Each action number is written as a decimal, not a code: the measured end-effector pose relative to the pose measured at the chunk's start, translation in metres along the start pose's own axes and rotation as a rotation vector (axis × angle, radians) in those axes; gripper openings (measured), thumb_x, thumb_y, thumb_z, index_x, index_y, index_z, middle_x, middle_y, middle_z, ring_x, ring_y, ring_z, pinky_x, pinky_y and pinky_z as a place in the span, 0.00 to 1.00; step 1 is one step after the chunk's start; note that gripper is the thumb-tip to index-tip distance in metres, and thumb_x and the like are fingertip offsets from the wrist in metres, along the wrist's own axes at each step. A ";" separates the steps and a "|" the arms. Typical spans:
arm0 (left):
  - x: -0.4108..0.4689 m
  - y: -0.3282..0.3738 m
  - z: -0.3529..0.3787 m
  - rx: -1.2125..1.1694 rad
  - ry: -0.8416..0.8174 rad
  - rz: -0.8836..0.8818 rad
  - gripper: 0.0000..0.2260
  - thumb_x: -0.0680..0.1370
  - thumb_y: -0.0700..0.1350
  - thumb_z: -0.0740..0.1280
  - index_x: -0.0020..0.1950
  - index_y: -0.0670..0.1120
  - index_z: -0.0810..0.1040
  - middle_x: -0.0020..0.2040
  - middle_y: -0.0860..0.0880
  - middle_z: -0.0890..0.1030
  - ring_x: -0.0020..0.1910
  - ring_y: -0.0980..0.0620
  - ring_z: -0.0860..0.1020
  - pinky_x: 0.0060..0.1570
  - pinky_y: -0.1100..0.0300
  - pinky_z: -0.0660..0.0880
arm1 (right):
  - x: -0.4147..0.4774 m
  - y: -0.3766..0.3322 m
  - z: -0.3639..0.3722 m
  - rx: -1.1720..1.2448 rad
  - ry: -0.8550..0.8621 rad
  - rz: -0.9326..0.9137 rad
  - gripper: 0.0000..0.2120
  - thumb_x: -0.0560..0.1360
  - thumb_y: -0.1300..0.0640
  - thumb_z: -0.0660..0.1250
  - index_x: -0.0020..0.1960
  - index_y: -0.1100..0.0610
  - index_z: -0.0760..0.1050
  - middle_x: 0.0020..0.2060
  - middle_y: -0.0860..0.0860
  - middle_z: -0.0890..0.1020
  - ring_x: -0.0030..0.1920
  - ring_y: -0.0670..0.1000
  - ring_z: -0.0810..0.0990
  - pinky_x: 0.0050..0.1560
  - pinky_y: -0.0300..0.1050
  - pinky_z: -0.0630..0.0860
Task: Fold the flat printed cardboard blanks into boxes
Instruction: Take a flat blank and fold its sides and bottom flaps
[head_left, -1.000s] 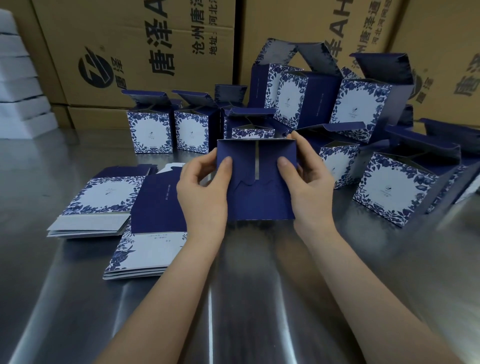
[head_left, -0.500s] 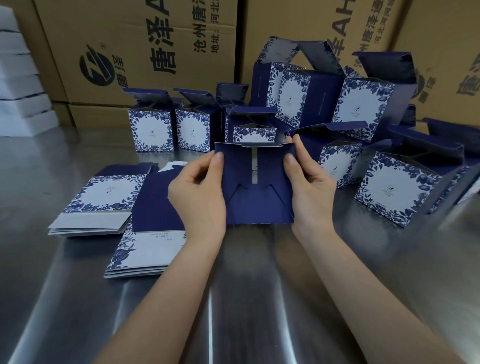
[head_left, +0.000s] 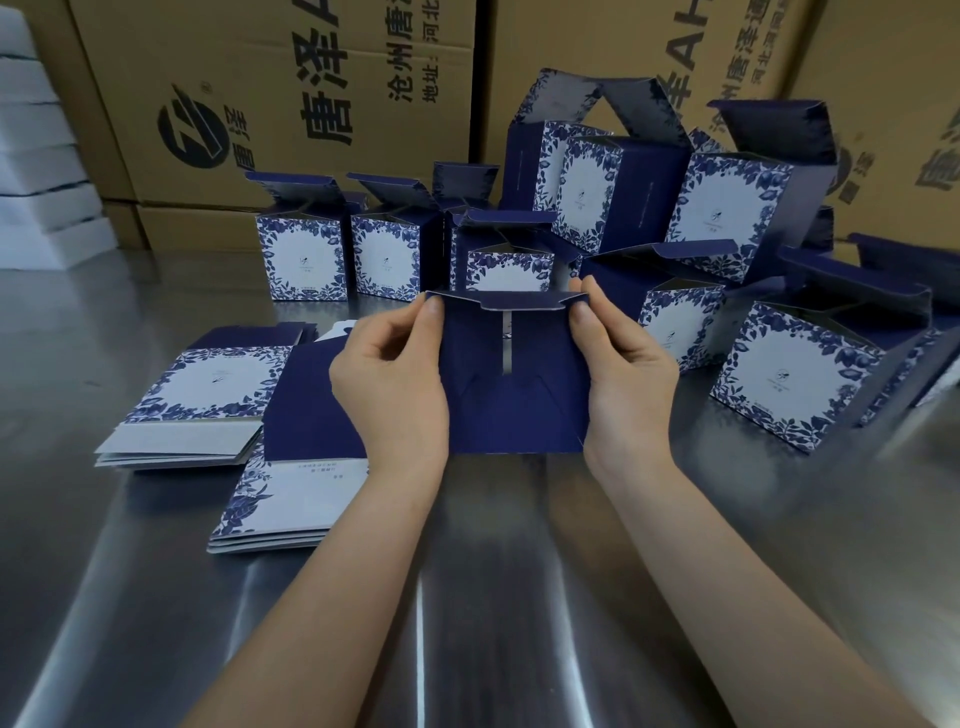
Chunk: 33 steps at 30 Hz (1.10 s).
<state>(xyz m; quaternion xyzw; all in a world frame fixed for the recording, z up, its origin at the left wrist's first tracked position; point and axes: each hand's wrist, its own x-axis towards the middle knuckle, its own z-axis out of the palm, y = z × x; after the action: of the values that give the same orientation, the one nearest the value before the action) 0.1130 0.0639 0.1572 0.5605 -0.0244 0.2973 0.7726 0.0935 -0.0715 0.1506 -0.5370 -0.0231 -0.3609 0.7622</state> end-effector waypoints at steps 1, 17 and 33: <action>-0.001 0.000 0.000 0.000 0.004 0.007 0.09 0.76 0.43 0.72 0.39 0.56 0.82 0.43 0.56 0.85 0.46 0.60 0.82 0.49 0.67 0.73 | 0.000 0.000 0.000 0.002 0.011 0.003 0.11 0.76 0.62 0.70 0.56 0.50 0.82 0.56 0.46 0.84 0.62 0.43 0.79 0.68 0.48 0.72; -0.005 -0.001 0.002 -0.017 0.042 0.020 0.05 0.76 0.44 0.72 0.41 0.52 0.83 0.39 0.59 0.85 0.43 0.61 0.82 0.46 0.69 0.74 | -0.001 -0.004 0.002 0.103 0.105 0.067 0.05 0.75 0.64 0.71 0.49 0.58 0.83 0.52 0.52 0.86 0.57 0.52 0.83 0.62 0.51 0.78; 0.000 -0.006 -0.001 -0.052 -0.007 -0.009 0.08 0.76 0.41 0.72 0.45 0.55 0.83 0.44 0.58 0.85 0.46 0.62 0.82 0.47 0.70 0.74 | 0.000 0.000 0.004 0.054 0.082 0.066 0.08 0.75 0.63 0.72 0.51 0.54 0.84 0.53 0.49 0.85 0.60 0.50 0.81 0.65 0.51 0.75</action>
<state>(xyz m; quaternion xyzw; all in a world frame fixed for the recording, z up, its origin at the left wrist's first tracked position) 0.1152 0.0632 0.1519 0.5412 -0.0321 0.2911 0.7882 0.0949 -0.0681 0.1523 -0.5014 0.0162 -0.3567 0.7881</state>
